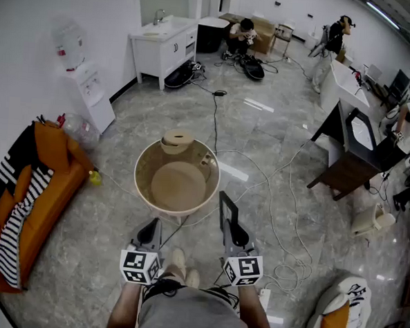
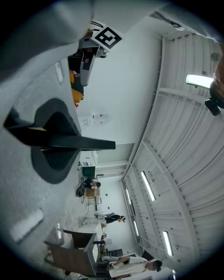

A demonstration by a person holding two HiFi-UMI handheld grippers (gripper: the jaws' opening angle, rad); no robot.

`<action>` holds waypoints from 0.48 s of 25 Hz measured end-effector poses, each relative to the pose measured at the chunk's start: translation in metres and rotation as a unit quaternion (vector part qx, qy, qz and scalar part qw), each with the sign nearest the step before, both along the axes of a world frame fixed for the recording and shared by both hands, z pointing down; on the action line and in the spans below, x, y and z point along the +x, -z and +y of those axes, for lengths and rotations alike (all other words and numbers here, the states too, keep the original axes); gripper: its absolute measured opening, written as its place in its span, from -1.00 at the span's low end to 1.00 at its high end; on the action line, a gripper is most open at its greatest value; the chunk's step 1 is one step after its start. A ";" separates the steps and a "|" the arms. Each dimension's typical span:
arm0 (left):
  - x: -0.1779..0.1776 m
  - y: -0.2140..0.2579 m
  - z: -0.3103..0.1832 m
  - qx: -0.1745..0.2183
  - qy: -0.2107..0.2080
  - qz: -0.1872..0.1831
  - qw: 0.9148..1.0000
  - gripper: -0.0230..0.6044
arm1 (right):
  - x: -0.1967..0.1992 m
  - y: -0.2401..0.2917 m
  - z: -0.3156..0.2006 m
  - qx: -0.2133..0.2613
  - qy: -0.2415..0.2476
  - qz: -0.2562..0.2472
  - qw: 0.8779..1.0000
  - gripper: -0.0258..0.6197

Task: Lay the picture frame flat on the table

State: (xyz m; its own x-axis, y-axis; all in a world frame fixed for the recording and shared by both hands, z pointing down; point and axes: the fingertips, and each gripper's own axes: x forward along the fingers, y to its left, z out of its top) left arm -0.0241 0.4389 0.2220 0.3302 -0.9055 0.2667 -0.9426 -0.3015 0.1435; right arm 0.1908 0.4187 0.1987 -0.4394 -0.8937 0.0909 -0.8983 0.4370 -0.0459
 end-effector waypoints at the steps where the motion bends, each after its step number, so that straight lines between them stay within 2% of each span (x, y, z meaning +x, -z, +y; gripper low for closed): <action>1: -0.001 0.000 -0.001 0.000 -0.001 0.001 1.000 -0.87 | -0.001 -0.001 -0.001 -0.002 0.000 -0.001 1.000 -0.80; 12: -0.005 -0.009 -0.041 -0.010 -0.011 0.007 1.000 -0.87 | -0.005 -0.008 -0.034 -0.012 -0.010 -0.010 1.000 -0.80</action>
